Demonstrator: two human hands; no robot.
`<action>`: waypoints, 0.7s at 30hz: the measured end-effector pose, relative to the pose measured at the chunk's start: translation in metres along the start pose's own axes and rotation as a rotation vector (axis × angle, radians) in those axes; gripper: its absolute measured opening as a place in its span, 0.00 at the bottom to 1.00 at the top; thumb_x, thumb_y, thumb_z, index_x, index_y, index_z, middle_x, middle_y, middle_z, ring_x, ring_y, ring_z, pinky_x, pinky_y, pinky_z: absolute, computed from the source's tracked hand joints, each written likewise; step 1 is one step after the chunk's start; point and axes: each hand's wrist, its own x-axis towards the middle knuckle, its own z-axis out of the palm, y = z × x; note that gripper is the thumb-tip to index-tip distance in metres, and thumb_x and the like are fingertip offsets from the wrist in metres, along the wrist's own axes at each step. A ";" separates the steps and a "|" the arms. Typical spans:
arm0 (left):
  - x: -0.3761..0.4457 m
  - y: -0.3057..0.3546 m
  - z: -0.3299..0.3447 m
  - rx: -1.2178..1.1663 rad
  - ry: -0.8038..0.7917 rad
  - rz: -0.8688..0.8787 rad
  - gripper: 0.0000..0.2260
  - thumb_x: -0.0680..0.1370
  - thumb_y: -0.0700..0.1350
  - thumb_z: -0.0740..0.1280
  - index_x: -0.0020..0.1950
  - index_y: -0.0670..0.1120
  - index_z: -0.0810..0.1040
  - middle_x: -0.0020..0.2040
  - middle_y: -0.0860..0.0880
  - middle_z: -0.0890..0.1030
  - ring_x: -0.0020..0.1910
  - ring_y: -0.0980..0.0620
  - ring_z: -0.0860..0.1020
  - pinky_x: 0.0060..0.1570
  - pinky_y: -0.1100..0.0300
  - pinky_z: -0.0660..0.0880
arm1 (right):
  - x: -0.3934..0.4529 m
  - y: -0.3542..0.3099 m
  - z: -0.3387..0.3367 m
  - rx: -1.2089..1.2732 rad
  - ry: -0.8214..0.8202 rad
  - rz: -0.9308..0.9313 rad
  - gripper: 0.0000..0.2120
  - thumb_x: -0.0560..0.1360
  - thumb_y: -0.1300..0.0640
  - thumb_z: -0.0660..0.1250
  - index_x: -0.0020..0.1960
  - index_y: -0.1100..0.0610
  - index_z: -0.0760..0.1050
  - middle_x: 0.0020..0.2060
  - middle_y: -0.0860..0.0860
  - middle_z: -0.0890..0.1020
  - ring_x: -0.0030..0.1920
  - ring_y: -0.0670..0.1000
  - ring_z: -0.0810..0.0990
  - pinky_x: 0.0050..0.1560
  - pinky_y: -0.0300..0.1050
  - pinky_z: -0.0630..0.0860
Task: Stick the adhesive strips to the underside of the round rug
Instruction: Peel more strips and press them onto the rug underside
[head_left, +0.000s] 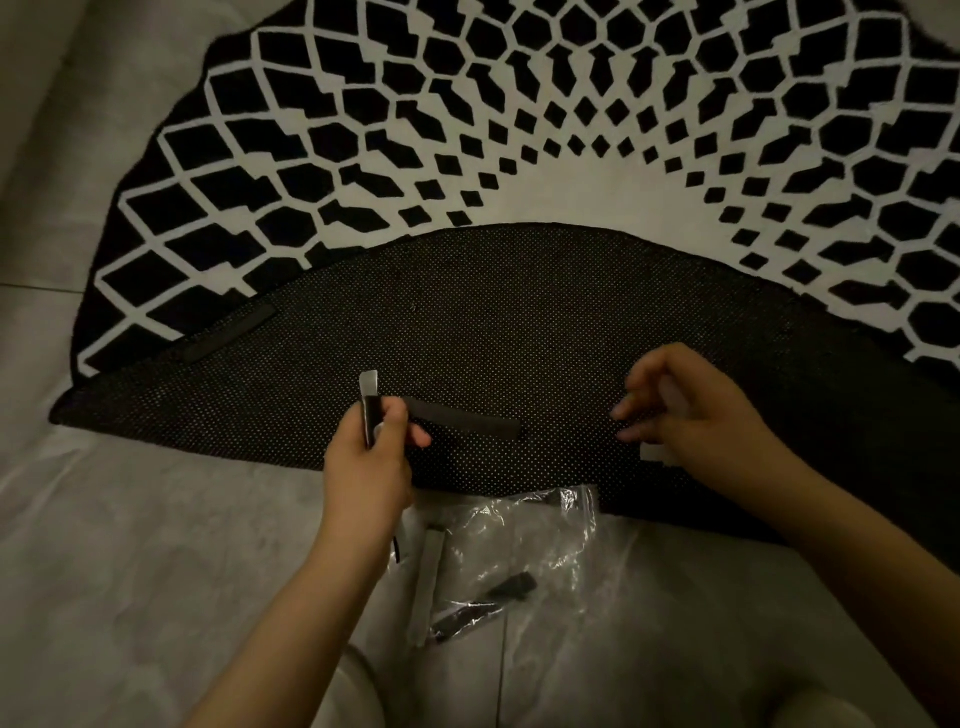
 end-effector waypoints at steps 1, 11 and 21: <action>0.000 0.000 -0.001 -0.003 0.007 0.015 0.13 0.81 0.46 0.59 0.38 0.46 0.72 0.28 0.53 0.72 0.20 0.59 0.62 0.22 0.65 0.60 | 0.001 0.000 -0.001 -0.008 -0.030 -0.006 0.24 0.70 0.83 0.52 0.43 0.56 0.73 0.40 0.54 0.78 0.44 0.49 0.81 0.44 0.44 0.81; -0.011 0.016 -0.002 -0.215 -0.123 0.129 0.06 0.80 0.39 0.59 0.50 0.46 0.76 0.36 0.49 0.84 0.18 0.59 0.61 0.19 0.70 0.59 | 0.003 -0.010 0.007 0.008 0.023 0.186 0.14 0.76 0.67 0.58 0.35 0.61 0.77 0.19 0.47 0.65 0.17 0.42 0.60 0.18 0.30 0.56; -0.020 0.014 0.003 0.021 -0.326 0.178 0.07 0.74 0.33 0.67 0.39 0.44 0.79 0.32 0.50 0.82 0.21 0.65 0.71 0.25 0.76 0.65 | 0.003 -0.023 0.038 0.051 -0.107 0.404 0.22 0.67 0.36 0.63 0.53 0.49 0.75 0.39 0.50 0.86 0.18 0.42 0.61 0.19 0.33 0.60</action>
